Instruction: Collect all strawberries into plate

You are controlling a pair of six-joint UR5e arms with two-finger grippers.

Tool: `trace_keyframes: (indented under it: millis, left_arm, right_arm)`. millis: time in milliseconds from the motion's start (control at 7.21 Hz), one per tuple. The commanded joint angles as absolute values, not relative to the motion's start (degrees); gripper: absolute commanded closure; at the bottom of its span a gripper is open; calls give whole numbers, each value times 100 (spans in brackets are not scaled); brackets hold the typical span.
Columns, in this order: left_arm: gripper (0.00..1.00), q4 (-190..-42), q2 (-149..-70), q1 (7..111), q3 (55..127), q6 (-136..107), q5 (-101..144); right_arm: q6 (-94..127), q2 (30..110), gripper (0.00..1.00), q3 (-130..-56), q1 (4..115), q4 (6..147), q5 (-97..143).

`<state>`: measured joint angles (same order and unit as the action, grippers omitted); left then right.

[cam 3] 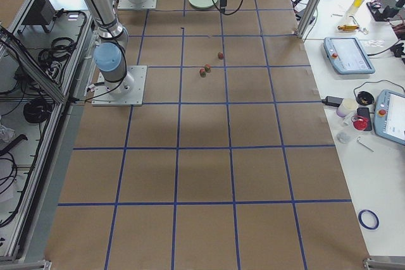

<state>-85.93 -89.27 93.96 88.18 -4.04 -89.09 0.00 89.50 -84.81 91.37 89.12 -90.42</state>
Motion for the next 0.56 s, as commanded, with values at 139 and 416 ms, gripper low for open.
trace_keyframes:
  millis: [139, 416]
  left_arm:
    - [0, -8596, -8930, 9396, 8824, -413, -8921]
    - [0, -8596, -8921, 9396, 8833, -413, -8930]
  right_arm:
    - [0, 8947, 0, -8490, 9141, 8912, -9044]
    - [-35, 8790, 0, -8725, 9132, 9017, -9079]
